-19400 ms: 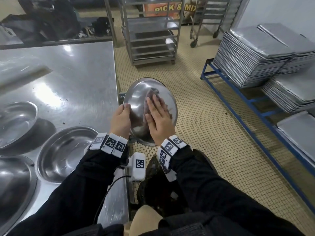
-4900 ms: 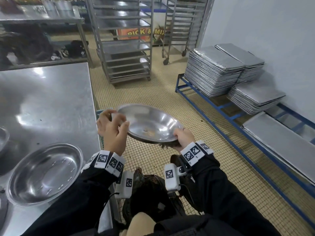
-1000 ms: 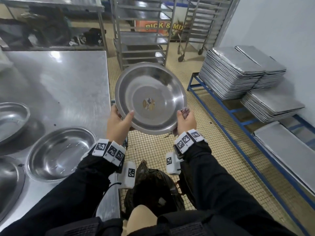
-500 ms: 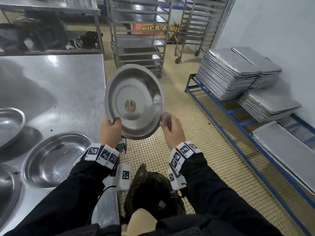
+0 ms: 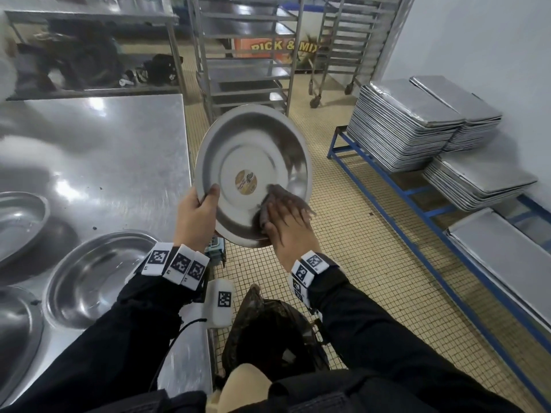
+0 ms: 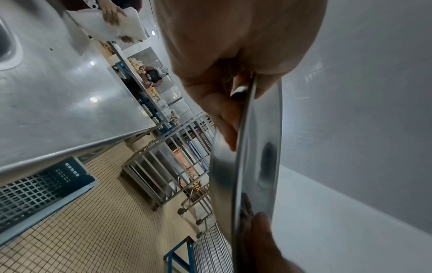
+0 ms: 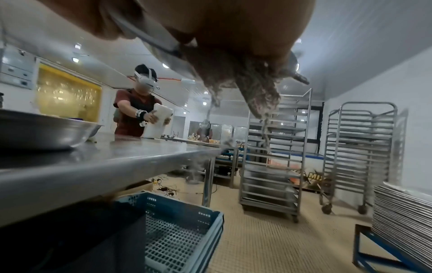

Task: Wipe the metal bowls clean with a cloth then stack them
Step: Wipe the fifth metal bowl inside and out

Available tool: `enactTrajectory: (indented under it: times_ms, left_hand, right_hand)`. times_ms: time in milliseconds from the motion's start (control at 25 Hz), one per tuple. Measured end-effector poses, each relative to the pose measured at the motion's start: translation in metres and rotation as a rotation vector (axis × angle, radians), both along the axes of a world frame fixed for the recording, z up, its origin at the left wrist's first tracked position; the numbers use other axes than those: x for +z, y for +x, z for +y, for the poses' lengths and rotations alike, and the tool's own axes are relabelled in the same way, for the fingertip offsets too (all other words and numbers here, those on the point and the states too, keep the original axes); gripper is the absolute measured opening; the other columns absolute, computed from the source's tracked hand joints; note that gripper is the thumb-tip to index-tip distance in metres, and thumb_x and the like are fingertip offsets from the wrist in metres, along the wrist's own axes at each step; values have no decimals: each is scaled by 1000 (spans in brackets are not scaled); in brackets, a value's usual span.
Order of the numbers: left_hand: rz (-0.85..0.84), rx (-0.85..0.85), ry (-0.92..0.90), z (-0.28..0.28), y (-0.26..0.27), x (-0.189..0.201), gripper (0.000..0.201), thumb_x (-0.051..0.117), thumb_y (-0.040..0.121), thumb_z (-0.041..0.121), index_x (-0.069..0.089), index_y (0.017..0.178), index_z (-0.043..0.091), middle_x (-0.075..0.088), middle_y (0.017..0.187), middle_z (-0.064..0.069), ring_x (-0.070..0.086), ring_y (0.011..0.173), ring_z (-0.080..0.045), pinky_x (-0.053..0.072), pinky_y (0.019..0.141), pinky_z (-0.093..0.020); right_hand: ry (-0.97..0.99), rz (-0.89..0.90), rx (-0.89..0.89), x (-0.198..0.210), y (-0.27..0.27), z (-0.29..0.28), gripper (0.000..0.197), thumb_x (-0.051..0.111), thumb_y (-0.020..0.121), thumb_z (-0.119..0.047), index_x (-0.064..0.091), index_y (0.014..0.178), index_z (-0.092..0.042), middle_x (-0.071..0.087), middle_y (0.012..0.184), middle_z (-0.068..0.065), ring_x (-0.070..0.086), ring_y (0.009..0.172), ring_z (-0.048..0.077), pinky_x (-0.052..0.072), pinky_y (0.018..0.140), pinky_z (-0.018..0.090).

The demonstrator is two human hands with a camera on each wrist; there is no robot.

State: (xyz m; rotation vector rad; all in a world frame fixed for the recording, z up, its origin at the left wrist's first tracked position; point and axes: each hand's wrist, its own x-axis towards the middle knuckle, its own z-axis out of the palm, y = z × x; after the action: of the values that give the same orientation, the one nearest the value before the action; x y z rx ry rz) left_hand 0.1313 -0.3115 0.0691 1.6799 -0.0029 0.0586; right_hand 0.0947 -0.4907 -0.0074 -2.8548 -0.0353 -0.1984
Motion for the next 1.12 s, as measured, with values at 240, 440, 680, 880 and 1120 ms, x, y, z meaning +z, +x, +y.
enactTrajectory:
  times_ms: [240,440,680,880,1120]
  left_hand:
    - [-53,31,-63,-8,-1,4,16,50,99,22,59,87,15,56,75,4,50,69,-8,42,58,-12]
    - [-15,-65,-43,-13,-14,7,24,49,99,20,56,78,15,52,74,0,47,68,-12,38,60,-19]
    - [101,-110,-126,-9,-17,-4,16,54,94,15,66,84,12,67,81,-9,63,81,-33,49,79,-45]
    - [151,-127,-161,-1,-14,-10,9,55,95,19,62,90,18,65,77,-2,63,71,-20,47,70,-35]
    - [-40,-128,-71,-14,-19,-18,47,68,85,10,44,123,23,62,108,-2,63,98,-8,51,82,-22]
  right_hand:
    - [297,-81,112,17,-25,42,60,5,97,-51,29,147,-28,27,153,-10,13,144,7,4,118,36]
    - [80,-21,-295,15,-14,-17,57,15,99,-46,5,151,-23,-12,158,0,-24,141,22,-4,117,48]
    - [692,-338,-394,55,-10,-60,53,46,96,-39,31,144,-21,49,131,1,49,113,12,43,90,28]
    - [777,-181,-562,55,-12,-66,28,64,87,-34,56,100,-11,57,81,-7,56,75,9,38,56,15]
    - [1122,-346,-743,44,-14,-26,30,63,87,-36,53,100,-11,58,79,-8,57,68,2,38,51,12]
